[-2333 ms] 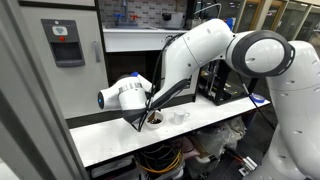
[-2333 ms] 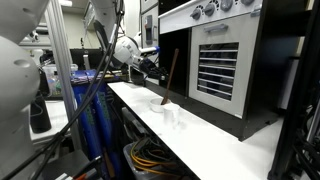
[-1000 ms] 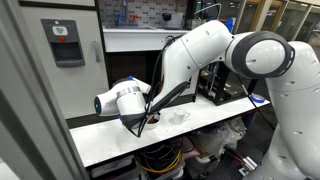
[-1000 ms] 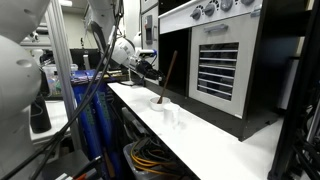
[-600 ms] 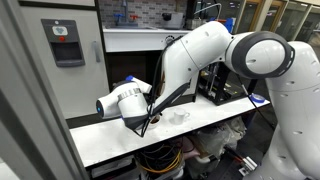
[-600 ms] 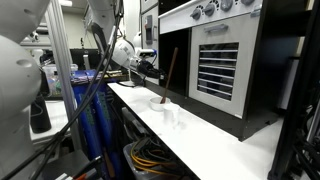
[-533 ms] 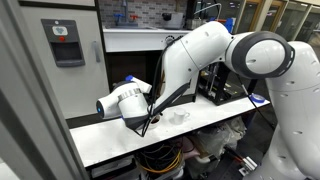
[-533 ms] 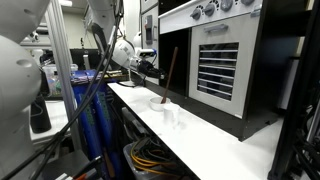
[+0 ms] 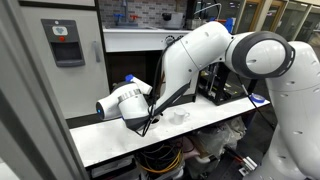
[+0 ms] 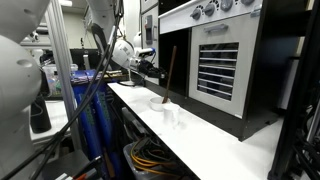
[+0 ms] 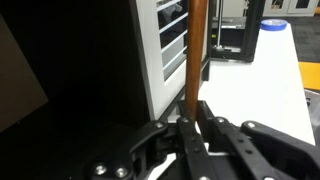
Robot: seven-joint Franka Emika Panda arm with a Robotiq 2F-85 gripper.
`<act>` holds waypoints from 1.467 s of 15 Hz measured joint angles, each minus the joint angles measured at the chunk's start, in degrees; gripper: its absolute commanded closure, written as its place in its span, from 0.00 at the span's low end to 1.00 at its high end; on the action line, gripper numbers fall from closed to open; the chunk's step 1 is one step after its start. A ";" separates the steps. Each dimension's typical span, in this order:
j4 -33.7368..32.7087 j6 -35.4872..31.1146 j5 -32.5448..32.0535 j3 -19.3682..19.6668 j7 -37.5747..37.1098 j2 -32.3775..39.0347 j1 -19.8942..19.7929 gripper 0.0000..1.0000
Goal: Use the wooden spoon to mix in the bowl
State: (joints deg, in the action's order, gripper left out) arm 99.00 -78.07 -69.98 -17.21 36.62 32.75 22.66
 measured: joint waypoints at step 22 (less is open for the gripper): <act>0.34 -3.08 0.08 -2.03 -1.41 0.42 0.87 0.97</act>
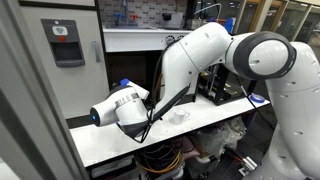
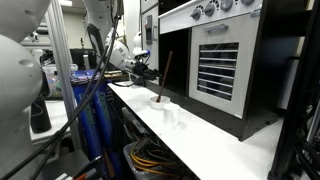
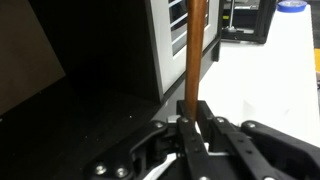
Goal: Use the wooden spoon to mix in the bowl
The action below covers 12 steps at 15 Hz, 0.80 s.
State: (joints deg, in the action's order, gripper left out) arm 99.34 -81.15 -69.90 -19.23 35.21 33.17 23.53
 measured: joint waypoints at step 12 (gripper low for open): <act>2.41 1.58 -2.71 0.50 0.76 -0.01 0.00 0.97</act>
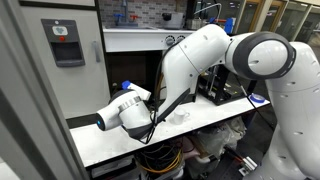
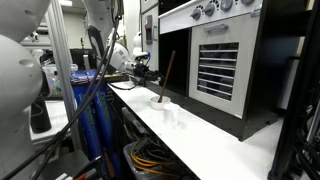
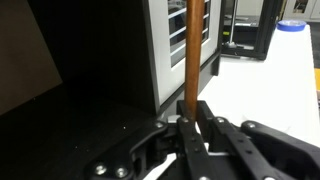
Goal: Use the wooden spoon to mix in the bowl
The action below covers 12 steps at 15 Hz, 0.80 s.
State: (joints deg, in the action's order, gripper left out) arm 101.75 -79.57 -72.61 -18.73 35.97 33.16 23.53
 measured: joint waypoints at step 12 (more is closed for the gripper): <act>1.26 2.07 -3.16 0.00 2.27 0.00 0.00 0.97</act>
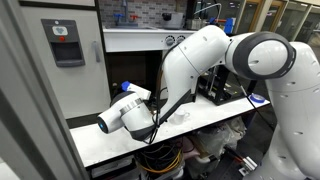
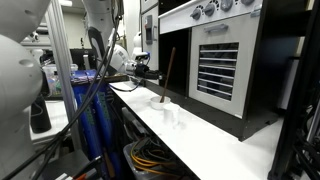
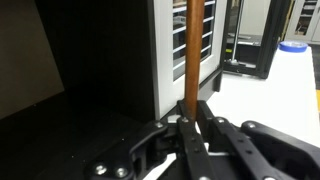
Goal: Use the wooden spoon to mix in the bowl
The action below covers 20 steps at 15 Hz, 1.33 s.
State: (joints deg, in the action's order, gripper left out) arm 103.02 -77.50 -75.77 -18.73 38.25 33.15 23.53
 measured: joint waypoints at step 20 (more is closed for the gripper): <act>0.92 1.49 -3.30 0.14 1.84 0.22 0.17 0.97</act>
State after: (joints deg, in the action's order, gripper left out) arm 103.93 -76.01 -79.07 -18.59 40.09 33.37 23.70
